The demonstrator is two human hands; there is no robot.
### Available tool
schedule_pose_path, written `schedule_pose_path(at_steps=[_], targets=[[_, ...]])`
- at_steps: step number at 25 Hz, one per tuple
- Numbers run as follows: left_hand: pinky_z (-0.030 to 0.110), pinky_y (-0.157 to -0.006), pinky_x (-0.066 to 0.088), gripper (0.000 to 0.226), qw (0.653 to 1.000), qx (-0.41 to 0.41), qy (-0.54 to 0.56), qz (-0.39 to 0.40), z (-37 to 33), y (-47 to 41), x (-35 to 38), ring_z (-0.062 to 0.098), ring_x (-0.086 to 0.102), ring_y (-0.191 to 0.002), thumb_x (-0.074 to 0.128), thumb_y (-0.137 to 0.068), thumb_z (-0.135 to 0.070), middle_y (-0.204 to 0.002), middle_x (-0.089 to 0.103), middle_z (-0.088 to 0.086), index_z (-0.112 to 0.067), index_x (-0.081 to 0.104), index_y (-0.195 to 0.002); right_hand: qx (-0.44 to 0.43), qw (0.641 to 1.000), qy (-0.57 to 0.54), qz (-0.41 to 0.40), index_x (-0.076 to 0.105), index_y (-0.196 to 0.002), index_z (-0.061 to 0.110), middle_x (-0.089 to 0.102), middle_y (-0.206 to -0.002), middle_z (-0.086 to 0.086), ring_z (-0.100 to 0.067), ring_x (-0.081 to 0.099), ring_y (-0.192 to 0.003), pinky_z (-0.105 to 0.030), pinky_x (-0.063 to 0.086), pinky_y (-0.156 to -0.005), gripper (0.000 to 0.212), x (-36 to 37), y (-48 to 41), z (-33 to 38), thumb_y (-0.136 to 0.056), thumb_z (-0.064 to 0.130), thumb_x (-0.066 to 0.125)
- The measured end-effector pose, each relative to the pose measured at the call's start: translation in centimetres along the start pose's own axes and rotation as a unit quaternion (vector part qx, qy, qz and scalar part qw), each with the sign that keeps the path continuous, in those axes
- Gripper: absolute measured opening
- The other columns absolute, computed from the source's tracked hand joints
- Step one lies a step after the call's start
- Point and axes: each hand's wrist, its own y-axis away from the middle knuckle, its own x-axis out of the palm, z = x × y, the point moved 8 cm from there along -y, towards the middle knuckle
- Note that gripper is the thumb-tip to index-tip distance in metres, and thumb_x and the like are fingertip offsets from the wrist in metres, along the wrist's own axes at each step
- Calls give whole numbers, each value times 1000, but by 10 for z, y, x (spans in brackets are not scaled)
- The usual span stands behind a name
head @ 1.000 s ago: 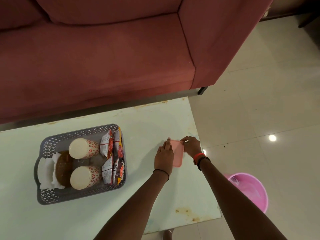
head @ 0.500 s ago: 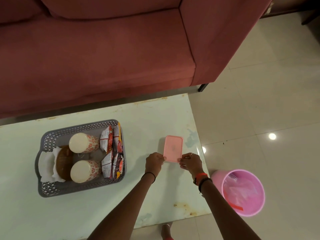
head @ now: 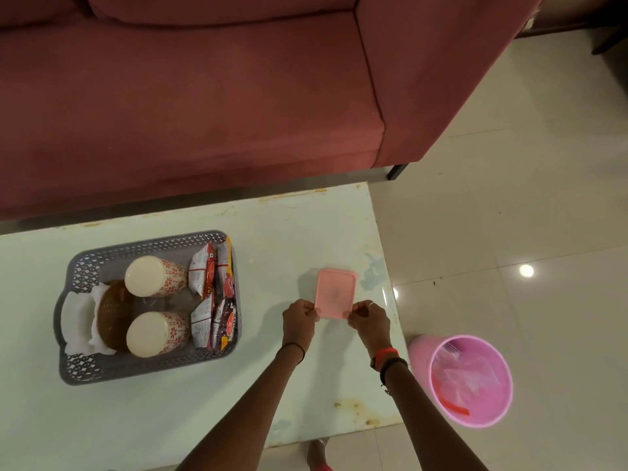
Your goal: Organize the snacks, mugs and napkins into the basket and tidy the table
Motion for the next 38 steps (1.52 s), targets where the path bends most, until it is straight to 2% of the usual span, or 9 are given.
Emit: schedule_pose_path(at_steps=[2, 5, 9, 14, 16, 20, 27, 33, 38], targets=[[16, -66, 37, 16, 1000, 1, 5, 6, -2, -4, -4, 27, 65, -88, 61, -83, -8, -91, 72, 19, 3, 66, -92, -6, 1000, -7, 22, 54, -67, 12, 61, -75, -10, -22, 57, -70, -31, 56, -73, 23, 0, -2, 5, -76, -5, 66], [31, -80, 51, 16, 999, -18, 39, 19, 3, 0, -8, 26, 65, -82, 63, -82, -13, -85, 73, 17, 1, 68, -90, -8, 999, -18, 29, 56, -73, 9, 63, -73, -13, -19, 58, -64, -16, 54, -59, 16, 1, 2, 13, -78, -3, 65], [42, -88, 54, 10, 986, -91, 139, 0, 21, 13, -22, 24, 62, -76, 63, -83, -15, -68, 65, 5, -9, 67, -77, -1, 998, -52, 31, 61, -75, 5, 66, -75, -17, -21, 62, -64, -22, 58, -63, 10, 15, 13, 24, -79, -1, 67], [28, -73, 55, 20, 925, -156, 335, -88, 51, 30, -50, 24, 61, -80, 63, -85, -12, -89, 64, 17, 3, 62, -99, 24, 995, -79, 56, 64, -74, -1, 65, -71, -15, -21, 62, -60, -17, 58, -55, 7, 54, 28, 32, -78, -6, 66], [31, -78, 54, 23, 892, -178, 398, -118, 60, 35, -55, 24, 60, -85, 62, -87, -12, -95, 62, 17, 5, 61, -104, 19, 995, -76, 61, 64, -72, 0, 64, -69, -13, -18, 60, -58, -16, 57, -54, 9, 71, 35, 36, -78, -6, 66], [38, -93, 48, 12, 839, -224, 479, -126, 75, 40, -53, 24, 58, -95, 60, -89, -15, -99, 60, 15, -3, 60, -90, 6, 997, -58, 59, 64, -73, 0, 63, -66, -8, -15, 59, -57, -15, 57, -56, 8, 100, 45, 40, -79, -6, 65], [32, -80, 51, 21, 799, -257, 531, -117, 90, 35, -53, 14, 59, -73, 57, -91, -18, -79, 60, 8, -9, 55, -72, -8, 998, -30, 49, 63, -75, 3, 64, -72, -12, -20, 61, -64, -35, 59, -77, 10, 133, 53, 41, -80, -5, 64], [34, -86, 49, 23, 815, -254, 514, -86, 95, 34, -52, 19, 60, -82, 55, -92, -22, -78, 60, 6, -10, 55, -72, -8, 998, -10, 55, 64, -77, 6, 66, -76, -14, -23, 62, -70, -41, 57, -84, 6, 134, 53, 39, -82, 5, 64], [37, -91, 48, 31, 917, -190, 345, -56, 97, 44, -57, 27, 61, -92, 49, -93, -36, -83, 64, 8, -12, 59, -75, -24, 997, 74, 29, 65, -98, 4, 68, -93, -8, -26, 64, -94, -31, 49, -88, 27, 124, 67, 38, -92, 28, 54]])
